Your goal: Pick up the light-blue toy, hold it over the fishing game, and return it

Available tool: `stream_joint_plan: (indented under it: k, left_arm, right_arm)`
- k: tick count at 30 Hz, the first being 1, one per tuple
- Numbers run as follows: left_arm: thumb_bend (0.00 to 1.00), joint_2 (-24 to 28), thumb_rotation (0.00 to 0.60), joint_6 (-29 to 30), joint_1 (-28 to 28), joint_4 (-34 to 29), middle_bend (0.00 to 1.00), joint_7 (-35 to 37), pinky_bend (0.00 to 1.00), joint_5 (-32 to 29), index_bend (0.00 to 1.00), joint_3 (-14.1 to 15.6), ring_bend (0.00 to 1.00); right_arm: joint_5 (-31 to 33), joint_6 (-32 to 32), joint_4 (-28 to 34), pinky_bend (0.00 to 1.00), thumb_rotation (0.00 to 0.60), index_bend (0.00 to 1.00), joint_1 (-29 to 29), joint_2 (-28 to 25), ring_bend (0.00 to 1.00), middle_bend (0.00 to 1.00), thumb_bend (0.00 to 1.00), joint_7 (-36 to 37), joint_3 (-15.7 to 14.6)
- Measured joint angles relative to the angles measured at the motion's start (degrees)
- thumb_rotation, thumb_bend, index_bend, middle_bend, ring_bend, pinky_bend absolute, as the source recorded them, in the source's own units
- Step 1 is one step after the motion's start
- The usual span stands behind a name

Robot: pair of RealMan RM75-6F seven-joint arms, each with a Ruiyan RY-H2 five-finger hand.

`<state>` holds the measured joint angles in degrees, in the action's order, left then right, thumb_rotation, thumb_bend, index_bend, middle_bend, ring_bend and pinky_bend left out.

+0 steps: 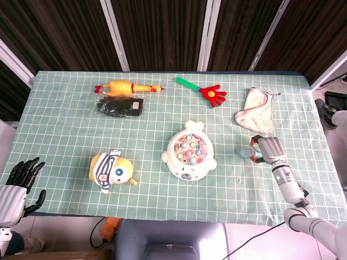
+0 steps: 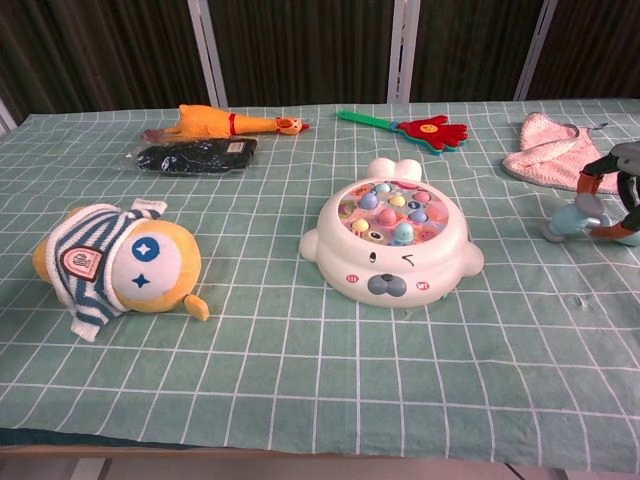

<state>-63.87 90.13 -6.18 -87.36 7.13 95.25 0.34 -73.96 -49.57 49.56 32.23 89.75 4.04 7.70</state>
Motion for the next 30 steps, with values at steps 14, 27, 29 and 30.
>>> stream_joint_plan:
  k: [14, 27, 29, 30]
  left_arm:
    - [0.47, -0.1, 0.6, -0.1, 0.0, -0.1, 0.0, -0.3, 0.01, -0.1, 0.03, 0.0, 0.0]
    - [0.47, 0.0, 0.6, 0.4, 0.2, 0.0, 0.0, 0.1, 0.01, 0.2, 0.03, 0.1, 0.0]
    - [0.47, 0.0, 0.6, 0.5, 0.2, 0.0, 0.0, 0.2, 0.01, 0.2, 0.03, 0.0, 0.0]
    - [0.47, 0.0, 0.6, 0.6, 0.2, 0.0, 0.0, 0.2, 0.01, 0.1, 0.03, 0.0, 0.0]
  right_arm:
    - [0.7, 0.7, -0.7, 0.67, 0.6, 0.55, 0.2, 0.1, 0.64, 0.47, 0.37, 0.3, 0.6]
    - [-0.3, -2.6, 2.3, 0.66, 0.6, 0.44, -1.3, -2.2, 0.63, 0.43, 0.34, -0.2, 0.1]
    - [-0.8, -3.9, 4.5, 0.63, 0.6, 0.4, -2.1, -3.5, 0.6, 0.4, 0.33, -0.5, -0.1]
    - [-1.2, -4.7, 5.8, 0.61, 0.6, 0.37, -2.5, -4.2, 0.57, 0.38, 0.33, -0.8, -0.2]
